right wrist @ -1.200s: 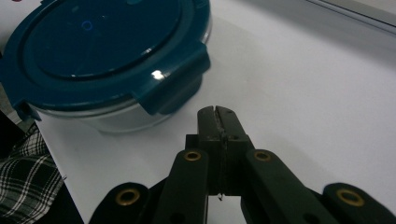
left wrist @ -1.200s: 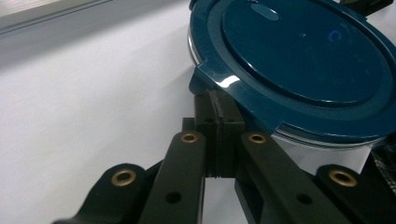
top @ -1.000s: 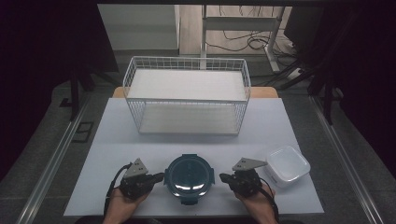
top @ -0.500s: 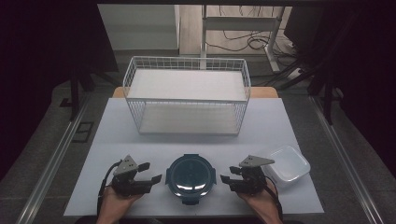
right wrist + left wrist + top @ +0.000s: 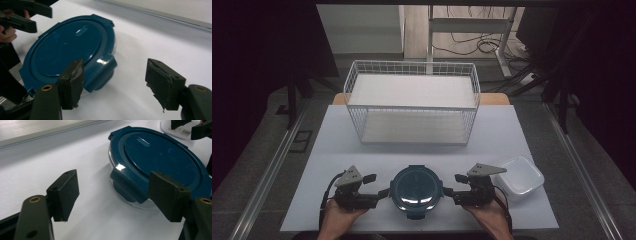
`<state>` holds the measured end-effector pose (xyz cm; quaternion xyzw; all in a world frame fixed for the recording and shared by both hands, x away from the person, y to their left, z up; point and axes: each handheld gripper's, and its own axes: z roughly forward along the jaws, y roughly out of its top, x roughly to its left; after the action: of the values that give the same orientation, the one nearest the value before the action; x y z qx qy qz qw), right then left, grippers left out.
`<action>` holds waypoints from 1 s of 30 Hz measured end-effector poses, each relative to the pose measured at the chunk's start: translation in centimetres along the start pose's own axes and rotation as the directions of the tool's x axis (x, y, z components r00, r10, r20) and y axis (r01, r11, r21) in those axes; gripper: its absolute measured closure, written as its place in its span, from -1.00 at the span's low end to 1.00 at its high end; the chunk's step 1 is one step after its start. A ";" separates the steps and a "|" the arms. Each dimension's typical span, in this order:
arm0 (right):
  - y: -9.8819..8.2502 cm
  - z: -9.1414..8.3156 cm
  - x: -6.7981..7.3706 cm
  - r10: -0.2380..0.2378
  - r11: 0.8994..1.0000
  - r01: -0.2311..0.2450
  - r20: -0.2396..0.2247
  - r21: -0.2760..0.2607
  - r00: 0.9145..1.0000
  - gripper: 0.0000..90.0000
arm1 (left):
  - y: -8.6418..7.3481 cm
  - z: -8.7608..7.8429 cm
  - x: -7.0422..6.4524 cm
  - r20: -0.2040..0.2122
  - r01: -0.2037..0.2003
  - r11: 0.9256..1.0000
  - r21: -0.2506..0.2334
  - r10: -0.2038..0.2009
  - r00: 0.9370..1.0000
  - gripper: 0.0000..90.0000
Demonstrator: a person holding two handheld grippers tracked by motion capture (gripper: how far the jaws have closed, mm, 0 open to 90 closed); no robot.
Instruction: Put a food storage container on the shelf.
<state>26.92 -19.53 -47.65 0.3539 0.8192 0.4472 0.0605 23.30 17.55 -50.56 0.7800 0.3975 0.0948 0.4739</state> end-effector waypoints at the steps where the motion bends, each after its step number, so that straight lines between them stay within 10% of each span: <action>1: 0.0 0.3 0.0 0.000 1.000 0.000 -0.012 0.003 1.000 -0.35 | 0.1 0.2 -0.1 0.000 -0.005 1.000 0.006 0.005 1.000 -0.47; 13: 3.0 3.4 1.3 -0.065 0.995 0.069 -0.053 0.076 0.996 -0.49 | 2.3 3.0 -0.3 0.079 -0.016 0.997 0.069 0.010 0.997 -0.47; 17: 1.8 4.1 0.9 -0.030 0.993 0.038 -0.070 0.114 0.997 -0.68 | 1.4 2.8 0.6 0.163 0.054 0.995 0.084 -0.067 0.984 -0.54; 22: 0.9 4.3 0.2 0.086 0.985 -0.053 -0.202 0.162 0.976 -0.61 | 0.5 3.2 0.7 0.282 0.086 0.988 0.125 -0.118 0.952 -0.46; 24: 0.9 4.3 0.4 0.089 0.985 -0.057 -0.195 0.163 0.977 -0.60 | 0.6 3.2 0.6 0.272 0.080 0.988 0.132 -0.113 0.956 -0.48; 27: 0.8 4.0 -0.1 0.127 0.982 -0.095 -0.202 0.162 0.971 -0.43 | 0.5 2.8 1.4 0.296 0.137 0.983 0.126 -0.169 0.940 -0.25; 30: 0.7 3.5 -0.4 0.149 0.981 -0.118 -0.210 0.152 0.966 -0.28 | 0.6 2.2 1.3 0.303 0.147 0.984 0.103 -0.172 0.937 -0.05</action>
<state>29.04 -17.08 -49.27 0.3598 0.8242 0.4289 -0.0858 25.67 16.88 -51.60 0.7685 0.3833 -0.0835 0.5055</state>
